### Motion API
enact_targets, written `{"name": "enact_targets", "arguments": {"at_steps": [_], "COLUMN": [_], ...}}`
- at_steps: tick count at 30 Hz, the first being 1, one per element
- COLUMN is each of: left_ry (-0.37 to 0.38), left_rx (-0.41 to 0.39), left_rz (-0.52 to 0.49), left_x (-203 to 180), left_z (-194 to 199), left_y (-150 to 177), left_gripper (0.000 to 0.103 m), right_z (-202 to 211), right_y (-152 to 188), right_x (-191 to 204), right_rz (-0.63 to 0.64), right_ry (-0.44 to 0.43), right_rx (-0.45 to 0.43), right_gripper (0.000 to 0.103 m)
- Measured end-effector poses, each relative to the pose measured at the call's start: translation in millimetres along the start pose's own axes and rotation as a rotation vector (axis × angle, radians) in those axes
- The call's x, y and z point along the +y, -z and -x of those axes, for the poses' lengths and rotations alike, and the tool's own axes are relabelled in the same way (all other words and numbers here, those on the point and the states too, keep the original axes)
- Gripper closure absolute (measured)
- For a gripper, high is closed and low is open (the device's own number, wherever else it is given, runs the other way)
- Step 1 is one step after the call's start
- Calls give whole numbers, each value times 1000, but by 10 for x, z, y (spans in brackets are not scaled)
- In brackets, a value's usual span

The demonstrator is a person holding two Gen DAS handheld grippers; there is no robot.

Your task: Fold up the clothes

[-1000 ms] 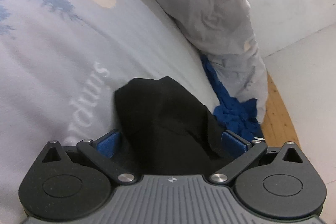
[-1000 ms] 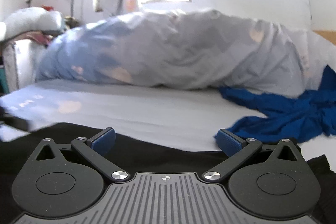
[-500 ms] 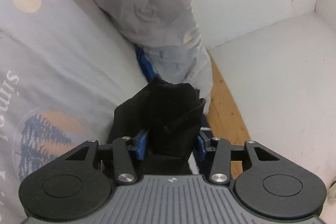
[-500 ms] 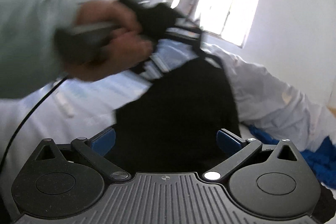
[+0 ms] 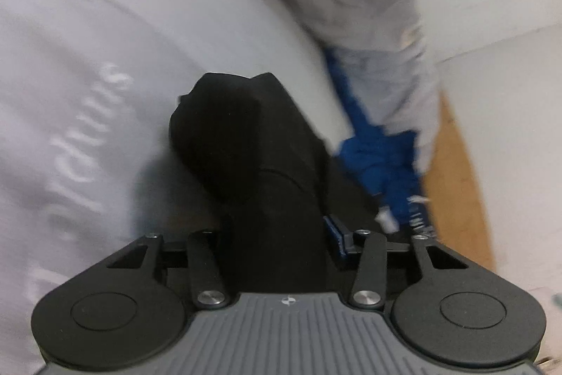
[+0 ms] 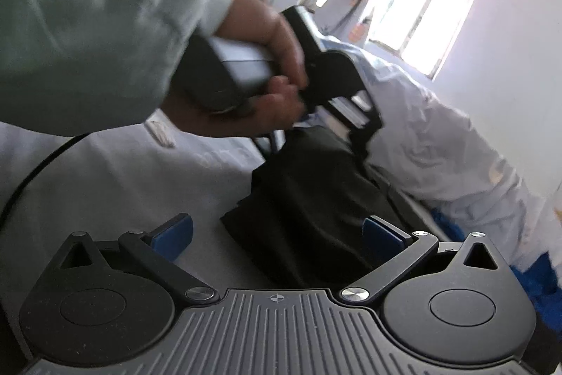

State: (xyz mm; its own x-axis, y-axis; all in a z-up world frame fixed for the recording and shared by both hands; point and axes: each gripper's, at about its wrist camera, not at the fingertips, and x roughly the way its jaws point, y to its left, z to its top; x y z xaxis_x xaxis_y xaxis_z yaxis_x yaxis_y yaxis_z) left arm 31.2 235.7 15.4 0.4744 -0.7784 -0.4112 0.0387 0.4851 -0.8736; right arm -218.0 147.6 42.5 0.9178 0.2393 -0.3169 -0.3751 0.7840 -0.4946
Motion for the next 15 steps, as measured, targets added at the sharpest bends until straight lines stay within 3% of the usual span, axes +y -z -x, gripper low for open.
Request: {"name": "enact_targets", "arguments": {"at_steps": [2,5,15], "left_ry": [84,145,142], "left_rx": [-21,-26,-18], "left_rz": [57,79,78], "left_x": [-23,-98,-113], "left_z": [34,56,130], "left_y": [-21,-33,-72], "left_gripper": [65,67,65], "right_z": [-63,-141,-463], "right_y": [-17,-52,-152], "right_x": [38,108,90], "right_rz": [20,51,153], "right_ry": [30,66,221], "right_rx": [-3,-16,-17], "right_gripper": [0,0,0]}}
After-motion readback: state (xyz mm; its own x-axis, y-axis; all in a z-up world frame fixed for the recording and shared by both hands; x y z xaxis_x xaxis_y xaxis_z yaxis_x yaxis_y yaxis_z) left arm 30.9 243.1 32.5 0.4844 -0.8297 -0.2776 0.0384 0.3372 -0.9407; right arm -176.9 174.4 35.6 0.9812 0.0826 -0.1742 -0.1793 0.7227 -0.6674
